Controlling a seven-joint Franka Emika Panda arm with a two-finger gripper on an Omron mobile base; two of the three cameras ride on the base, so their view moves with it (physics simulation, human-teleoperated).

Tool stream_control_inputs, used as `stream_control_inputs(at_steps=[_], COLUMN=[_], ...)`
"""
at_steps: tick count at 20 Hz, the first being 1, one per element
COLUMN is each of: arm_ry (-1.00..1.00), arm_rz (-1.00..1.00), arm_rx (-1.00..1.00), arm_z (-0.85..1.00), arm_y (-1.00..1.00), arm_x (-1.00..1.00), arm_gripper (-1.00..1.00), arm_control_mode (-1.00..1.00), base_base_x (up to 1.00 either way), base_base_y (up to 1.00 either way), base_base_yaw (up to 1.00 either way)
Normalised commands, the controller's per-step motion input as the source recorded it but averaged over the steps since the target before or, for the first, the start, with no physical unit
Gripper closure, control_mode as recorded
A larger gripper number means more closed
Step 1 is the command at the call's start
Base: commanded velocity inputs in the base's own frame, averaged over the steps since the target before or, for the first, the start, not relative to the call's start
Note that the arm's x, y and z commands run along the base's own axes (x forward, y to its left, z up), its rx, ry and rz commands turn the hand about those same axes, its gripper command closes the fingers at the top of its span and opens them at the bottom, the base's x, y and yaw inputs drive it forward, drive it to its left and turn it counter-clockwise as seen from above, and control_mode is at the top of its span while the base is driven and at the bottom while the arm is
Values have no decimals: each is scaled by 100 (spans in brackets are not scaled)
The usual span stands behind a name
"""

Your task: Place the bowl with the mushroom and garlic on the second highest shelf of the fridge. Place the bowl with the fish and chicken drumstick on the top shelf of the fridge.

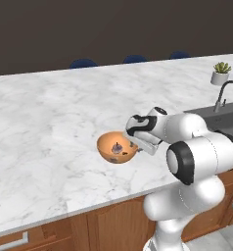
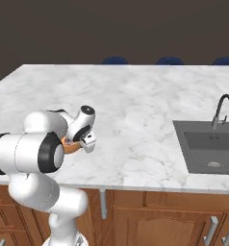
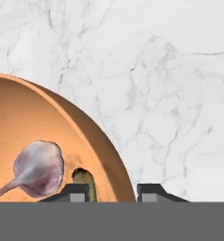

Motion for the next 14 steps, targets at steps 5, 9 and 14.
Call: stream_control_inputs(at_steps=[5,9,14], arm_ry=[-1,-15,-11], arm_rz=[-1,-1,-1], arm_rx=[0,1,0], arm_z=[26,93,91], arm_y=[0,0,0], arm_x=[-31,-72,-83], arm_gripper=[100,100,100], arm_control_mode=[-100,-100,-100], base_base_x=[0,0,0], base_base_y=[0,0,0], base_base_yaw=[0,0,0])
